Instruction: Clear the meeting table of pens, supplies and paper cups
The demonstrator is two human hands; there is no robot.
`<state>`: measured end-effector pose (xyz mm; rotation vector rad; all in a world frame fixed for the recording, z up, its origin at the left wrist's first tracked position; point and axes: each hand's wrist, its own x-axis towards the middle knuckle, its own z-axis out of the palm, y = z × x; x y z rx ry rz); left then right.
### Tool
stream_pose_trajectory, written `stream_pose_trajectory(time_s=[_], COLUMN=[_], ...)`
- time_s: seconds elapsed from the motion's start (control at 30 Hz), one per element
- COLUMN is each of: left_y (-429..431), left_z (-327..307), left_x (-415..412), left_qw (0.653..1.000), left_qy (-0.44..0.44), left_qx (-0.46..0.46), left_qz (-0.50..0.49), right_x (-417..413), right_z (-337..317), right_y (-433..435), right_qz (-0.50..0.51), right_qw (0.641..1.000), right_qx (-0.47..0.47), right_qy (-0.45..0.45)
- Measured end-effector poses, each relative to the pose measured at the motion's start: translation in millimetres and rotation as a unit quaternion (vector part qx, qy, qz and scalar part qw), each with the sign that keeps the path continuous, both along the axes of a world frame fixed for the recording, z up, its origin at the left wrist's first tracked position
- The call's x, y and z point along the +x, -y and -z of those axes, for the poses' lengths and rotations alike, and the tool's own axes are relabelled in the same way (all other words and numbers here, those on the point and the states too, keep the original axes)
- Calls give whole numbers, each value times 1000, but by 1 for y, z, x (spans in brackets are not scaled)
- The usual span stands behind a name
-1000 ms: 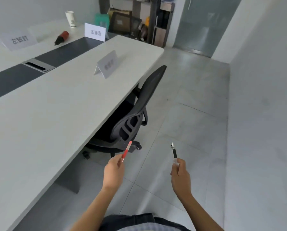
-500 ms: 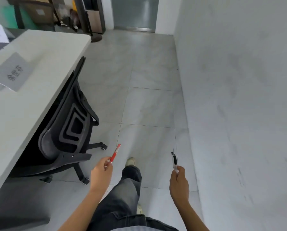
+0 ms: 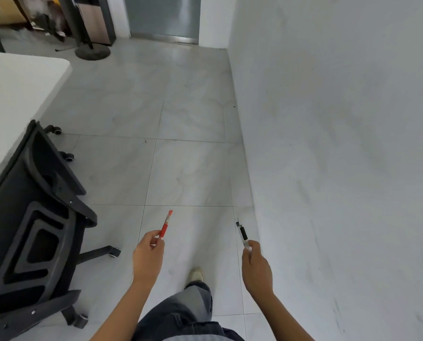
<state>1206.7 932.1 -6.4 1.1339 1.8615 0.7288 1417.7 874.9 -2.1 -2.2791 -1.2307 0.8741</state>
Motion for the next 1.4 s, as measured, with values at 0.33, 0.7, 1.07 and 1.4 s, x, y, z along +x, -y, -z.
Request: stream_pose_trajectory(time_s=[0.33, 0.7, 1.07, 1.4], left_y=[-143, -271, -397, -506], left_z=[-12, -3, -25, -8], left_x=[78, 97, 123, 51], left_qw=[998, 999, 982, 946], left_qy=[27, 6, -4, -2], left_qx=[11, 0, 15, -5], left_qz=[50, -47, -189, -323], right_x=[55, 95, 104, 31], right_z=[-2, 13, -1, 15], right_y=[-115, -297, -492, -637], right_qz=[45, -40, -190, -299], right_qw=[999, 999, 979, 948], right_qx=[-14, 2, 10, -27], right_qy=[-3, -29, -68, -108])
